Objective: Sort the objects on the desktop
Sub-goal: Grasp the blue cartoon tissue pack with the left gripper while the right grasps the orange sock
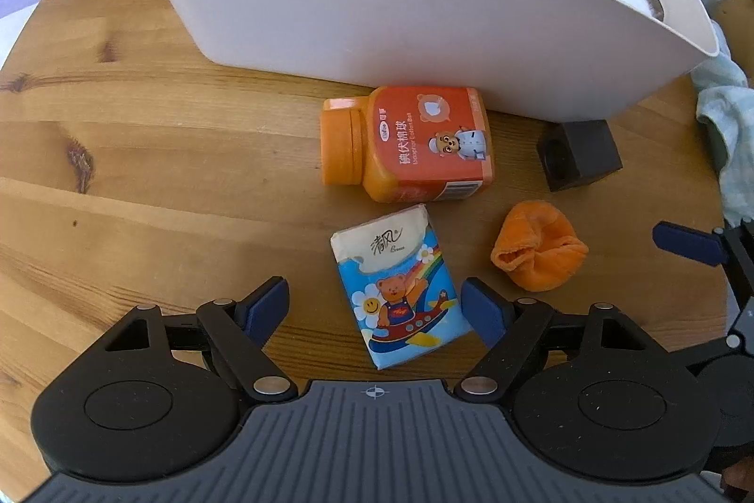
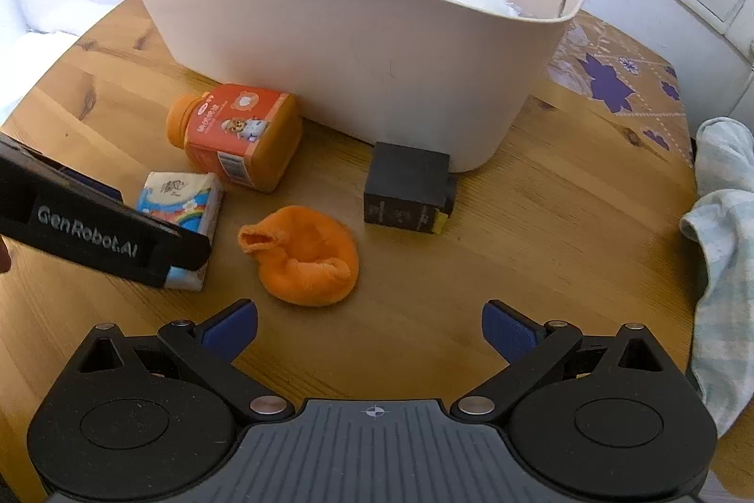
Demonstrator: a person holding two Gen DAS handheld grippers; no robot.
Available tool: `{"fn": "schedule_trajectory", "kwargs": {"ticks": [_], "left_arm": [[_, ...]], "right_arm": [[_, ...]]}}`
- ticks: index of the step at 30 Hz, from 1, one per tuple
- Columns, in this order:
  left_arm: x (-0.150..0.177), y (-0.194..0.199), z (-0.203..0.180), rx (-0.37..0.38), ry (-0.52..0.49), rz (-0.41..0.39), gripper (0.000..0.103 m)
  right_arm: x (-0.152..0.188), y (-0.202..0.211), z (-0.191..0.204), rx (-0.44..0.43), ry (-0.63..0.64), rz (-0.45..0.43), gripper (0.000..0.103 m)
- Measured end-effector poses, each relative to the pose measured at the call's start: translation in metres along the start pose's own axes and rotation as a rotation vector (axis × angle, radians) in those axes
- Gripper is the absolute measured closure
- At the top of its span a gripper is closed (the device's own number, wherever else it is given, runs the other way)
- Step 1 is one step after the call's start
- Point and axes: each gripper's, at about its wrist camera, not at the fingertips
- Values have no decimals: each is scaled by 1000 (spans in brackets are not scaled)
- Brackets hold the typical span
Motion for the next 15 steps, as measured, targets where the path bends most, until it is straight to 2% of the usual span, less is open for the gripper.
{"fn": "schedule_trajectory", "kwargs": {"ticks": [3,8,15], "left_arm": [[-1,-1,0,-42,-13,-3,22],[1,-6,2,-65,-37,17,22],[5,-5,3,-74,-38,-5,22]], "right_arm": [[-2,-6,2,3,7,15,0],[-4,-13,3,6,3,21,0],[-6,-19,3,-12,-45,22,0]]}}
Point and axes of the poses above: each gripper's, at about its wrist camera, not at the fingertips, and y roughly against the way its jaws point, z to its left, x to its underside, and after that the axes turned 13 degrees about -y, right-handed
